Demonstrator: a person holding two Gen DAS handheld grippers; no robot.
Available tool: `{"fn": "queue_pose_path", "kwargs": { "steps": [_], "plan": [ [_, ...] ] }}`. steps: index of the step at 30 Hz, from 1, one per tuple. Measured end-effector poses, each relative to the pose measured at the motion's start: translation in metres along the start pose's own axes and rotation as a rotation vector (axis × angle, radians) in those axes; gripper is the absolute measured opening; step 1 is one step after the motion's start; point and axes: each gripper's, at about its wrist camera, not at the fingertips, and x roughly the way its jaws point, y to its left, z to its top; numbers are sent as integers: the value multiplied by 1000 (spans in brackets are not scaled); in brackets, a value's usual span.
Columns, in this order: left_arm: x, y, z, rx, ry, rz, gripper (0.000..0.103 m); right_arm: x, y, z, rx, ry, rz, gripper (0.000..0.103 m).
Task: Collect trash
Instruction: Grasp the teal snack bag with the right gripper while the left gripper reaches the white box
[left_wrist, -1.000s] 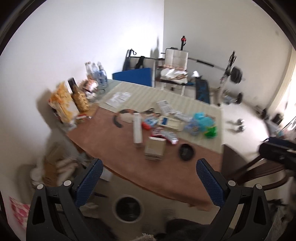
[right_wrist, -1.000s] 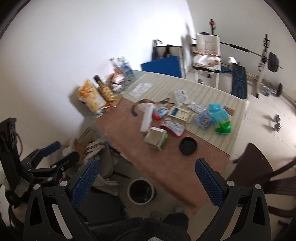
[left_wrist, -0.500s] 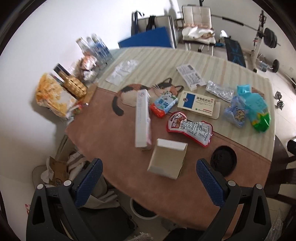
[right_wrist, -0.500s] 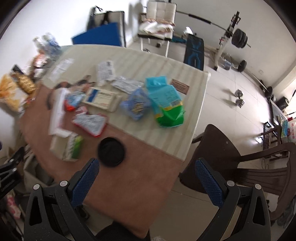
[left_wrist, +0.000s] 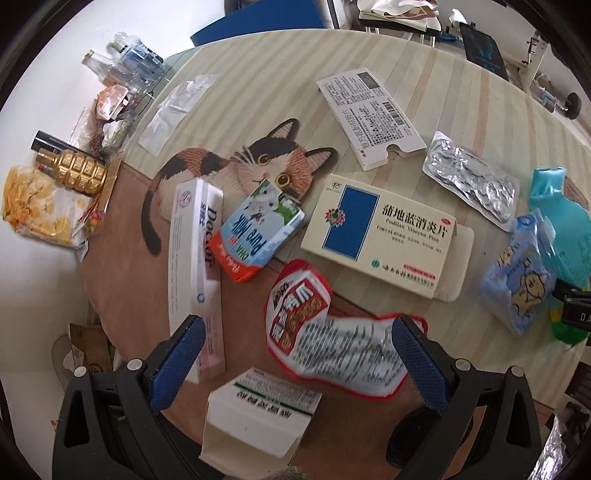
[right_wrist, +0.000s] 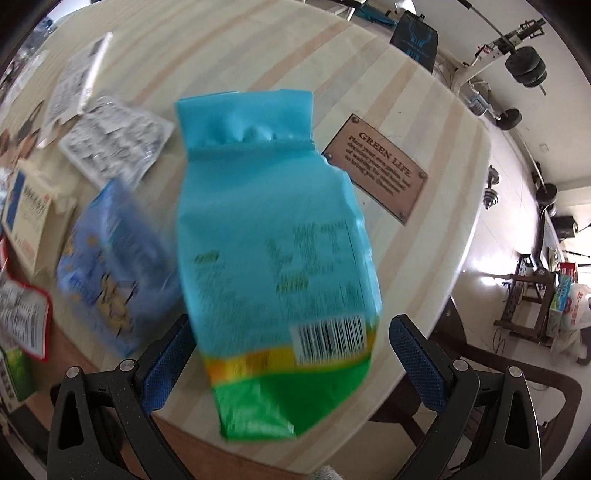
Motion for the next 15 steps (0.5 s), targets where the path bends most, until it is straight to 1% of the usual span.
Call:
{"fn": "queue_pose_path", "kwargs": {
  "steps": [1, 2, 3, 4, 5, 6, 7, 9, 11, 13, 15],
  "plan": [
    [1, 0, 2, 3, -2, 4, 103, 6, -1, 4, 18, 5, 27, 100],
    [1, 0, 4, 3, -6, 6, 103, 8, -3, 4, 38, 7, 56, 89],
    [1, 2, 5, 3, -7, 7, 103, 10, -6, 4, 65, 9, 93, 85],
    [-1, 6, 5, 2, -7, 7, 103, 10, -8, 1, 88, 5, 106, 79],
    [-3, 10, 4, 2, -8, 5, 103, 9, -10, -2, 100, -2, 109, 71],
    [-8, 15, 2, 4, -12, 2, 103, 8, -12, -8, 117, -3, 106, 69],
    [-11, 20, 1, 7, -17, 0, 103, 5, -13, -15, 134, 2, 108, 65],
    [-20, 31, -8, 19, -29, -14, 103, 0, -17, -32, 175, 8, 131, 64],
    [-27, 44, -20, 26, -25, -34, 103, -7, -18, -56, 216, 7, 157, 64],
    [-32, 58, -36, 39, -11, -90, 103, -15, -15, -85, 257, 8, 194, 64],
    [-33, 71, -52, 47, 13, -125, 103, -25, -13, -115, 290, 13, 236, 64]
  ]
}}
